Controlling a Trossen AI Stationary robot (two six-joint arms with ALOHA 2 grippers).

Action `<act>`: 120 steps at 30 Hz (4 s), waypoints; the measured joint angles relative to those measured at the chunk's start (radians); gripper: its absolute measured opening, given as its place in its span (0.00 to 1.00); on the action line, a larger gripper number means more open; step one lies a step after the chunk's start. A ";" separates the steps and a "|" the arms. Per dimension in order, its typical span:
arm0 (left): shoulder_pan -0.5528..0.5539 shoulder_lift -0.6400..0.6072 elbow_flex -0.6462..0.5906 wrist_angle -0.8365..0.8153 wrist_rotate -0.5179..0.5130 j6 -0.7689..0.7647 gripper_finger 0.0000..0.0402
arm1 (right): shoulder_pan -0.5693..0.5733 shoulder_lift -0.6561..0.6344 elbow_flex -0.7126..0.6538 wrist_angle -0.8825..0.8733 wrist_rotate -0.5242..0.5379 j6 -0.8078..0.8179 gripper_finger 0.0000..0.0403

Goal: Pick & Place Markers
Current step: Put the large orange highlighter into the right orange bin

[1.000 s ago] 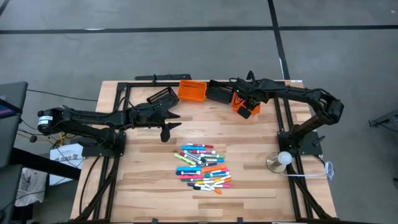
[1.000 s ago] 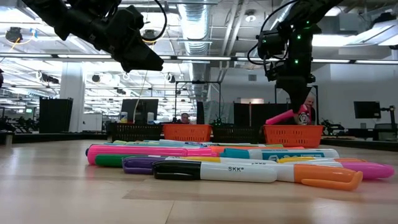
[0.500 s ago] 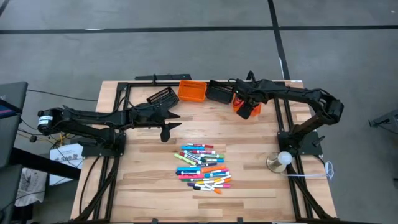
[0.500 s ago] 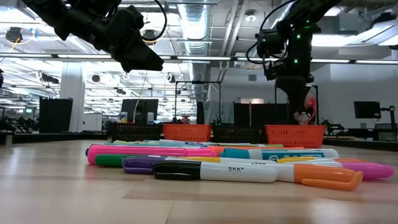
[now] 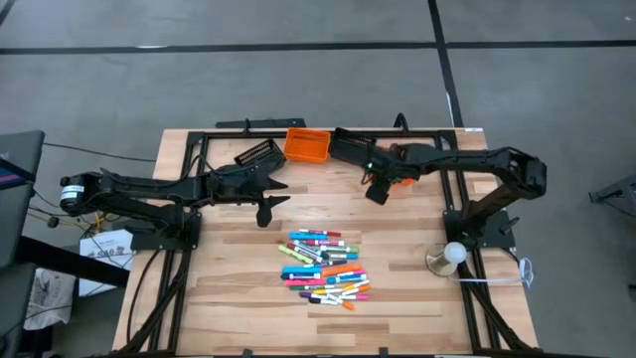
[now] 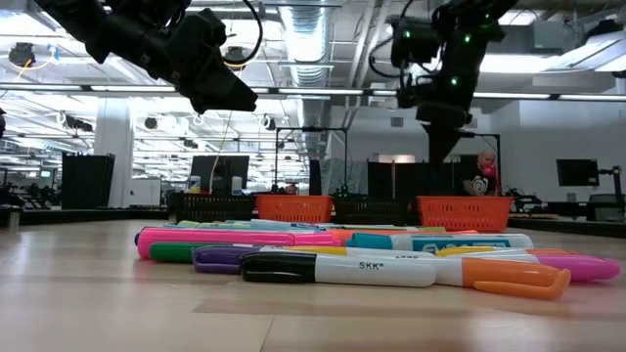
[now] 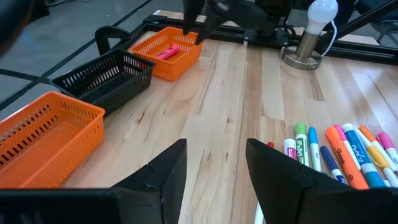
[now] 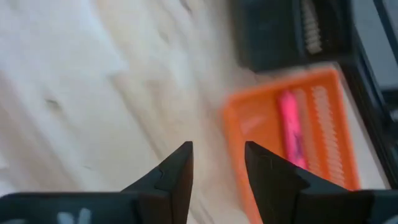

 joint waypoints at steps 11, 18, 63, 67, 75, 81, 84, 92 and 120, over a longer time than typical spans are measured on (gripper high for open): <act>0.000 0.000 0.000 0.000 0.000 -0.042 0.41 | 0.296 0.000 0.001 0.242 -0.147 -0.007 0.32; 0.000 0.000 0.000 0.004 0.000 -0.064 0.41 | 0.448 0.002 0.001 0.233 -0.228 0.022 0.32; -0.334 0.238 0.000 0.173 0.034 -0.184 0.41 | 0.666 0.332 0.021 0.399 -0.160 0.264 0.30; -0.334 0.242 0.000 0.184 0.034 -0.184 0.41 | 0.679 0.362 0.023 0.401 -0.158 0.267 0.30; -0.334 0.238 0.000 0.185 0.034 -0.183 0.41 | 0.691 0.380 0.023 0.401 -0.157 0.280 0.30; -0.334 0.238 0.000 0.189 0.034 -0.183 0.41 | 0.690 0.381 0.023 0.397 -0.157 0.283 0.28; -0.334 0.238 0.000 0.189 0.034 -0.183 0.41 | 0.690 0.381 0.023 0.397 -0.157 0.283 0.23; -0.334 0.238 0.000 0.192 0.034 -0.183 0.41 | 0.690 0.381 0.023 0.398 -0.180 0.284 0.14; -0.334 0.238 0.000 0.192 0.034 -0.183 0.41 | 0.689 0.374 0.241 -0.045 -0.175 0.276 0.16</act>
